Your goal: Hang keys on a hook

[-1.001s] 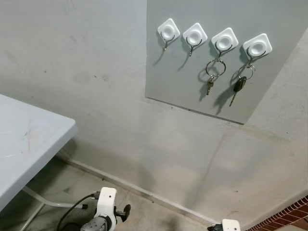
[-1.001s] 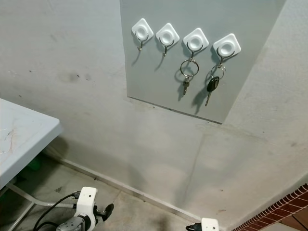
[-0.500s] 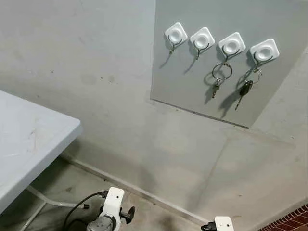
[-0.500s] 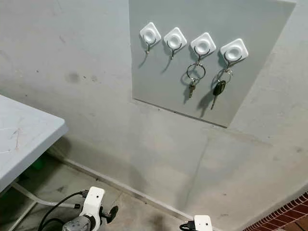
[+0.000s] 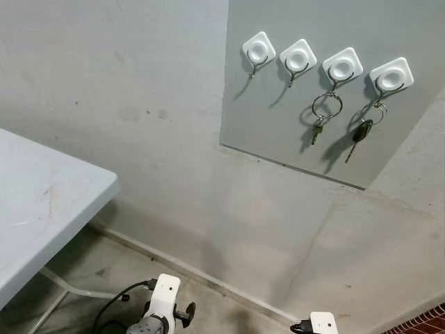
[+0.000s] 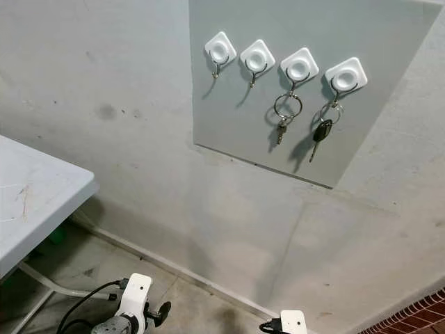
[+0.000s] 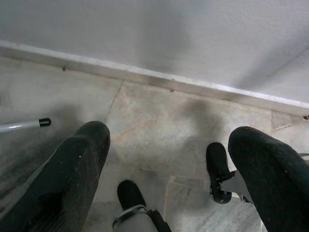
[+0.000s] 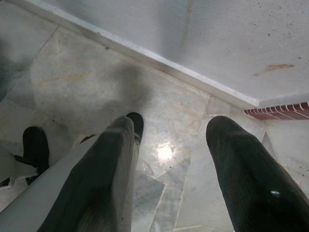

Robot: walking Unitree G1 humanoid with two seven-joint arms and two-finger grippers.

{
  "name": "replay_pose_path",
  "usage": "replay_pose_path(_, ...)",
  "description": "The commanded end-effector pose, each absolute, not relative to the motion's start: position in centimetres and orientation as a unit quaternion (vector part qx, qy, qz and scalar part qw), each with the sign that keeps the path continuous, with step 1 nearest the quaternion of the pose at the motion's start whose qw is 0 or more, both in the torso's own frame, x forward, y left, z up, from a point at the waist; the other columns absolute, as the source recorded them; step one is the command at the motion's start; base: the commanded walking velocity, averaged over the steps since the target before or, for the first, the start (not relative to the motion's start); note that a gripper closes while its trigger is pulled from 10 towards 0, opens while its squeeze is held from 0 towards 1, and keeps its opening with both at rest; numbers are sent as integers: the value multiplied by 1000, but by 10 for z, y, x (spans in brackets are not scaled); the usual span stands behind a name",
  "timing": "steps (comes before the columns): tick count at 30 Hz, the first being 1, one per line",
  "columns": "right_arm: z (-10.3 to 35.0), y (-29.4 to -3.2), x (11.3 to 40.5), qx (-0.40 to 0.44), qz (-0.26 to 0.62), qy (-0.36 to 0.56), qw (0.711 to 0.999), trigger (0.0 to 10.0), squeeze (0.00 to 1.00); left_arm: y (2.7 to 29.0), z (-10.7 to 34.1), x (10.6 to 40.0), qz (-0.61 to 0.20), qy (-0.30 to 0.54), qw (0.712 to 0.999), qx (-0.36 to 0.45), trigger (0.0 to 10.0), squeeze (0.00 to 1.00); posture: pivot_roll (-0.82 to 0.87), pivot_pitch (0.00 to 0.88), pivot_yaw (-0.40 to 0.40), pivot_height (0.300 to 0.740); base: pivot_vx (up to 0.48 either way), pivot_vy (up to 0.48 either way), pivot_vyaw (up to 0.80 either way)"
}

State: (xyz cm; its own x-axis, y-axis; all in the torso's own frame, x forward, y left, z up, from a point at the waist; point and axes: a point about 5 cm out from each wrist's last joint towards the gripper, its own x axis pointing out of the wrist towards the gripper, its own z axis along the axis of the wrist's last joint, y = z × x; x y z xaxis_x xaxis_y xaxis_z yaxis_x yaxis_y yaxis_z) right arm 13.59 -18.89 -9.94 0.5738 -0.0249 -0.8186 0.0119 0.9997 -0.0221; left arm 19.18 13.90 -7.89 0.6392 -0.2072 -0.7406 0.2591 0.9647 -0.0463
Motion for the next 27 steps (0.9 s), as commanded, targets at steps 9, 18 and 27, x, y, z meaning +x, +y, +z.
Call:
replay_pose_path(9,-100,-189,137,-20,0,468,884,10000,0,142,-81,190,-125,414,901,42,10000,0,-25,0,-37,740,0,0,585)
replay_pose_path(18,-100,-187,137,-27,8,470,882,10000,0,141,-82,188,-127,419,898,45,10000,0,-21,0,-41,740,0,0,800)
replay_pose_path(27,-100,-185,138,-32,15,470,882,10000,0,142,-84,184,-132,429,892,60,10000,0,-16,0,-41,740,0,0,800)
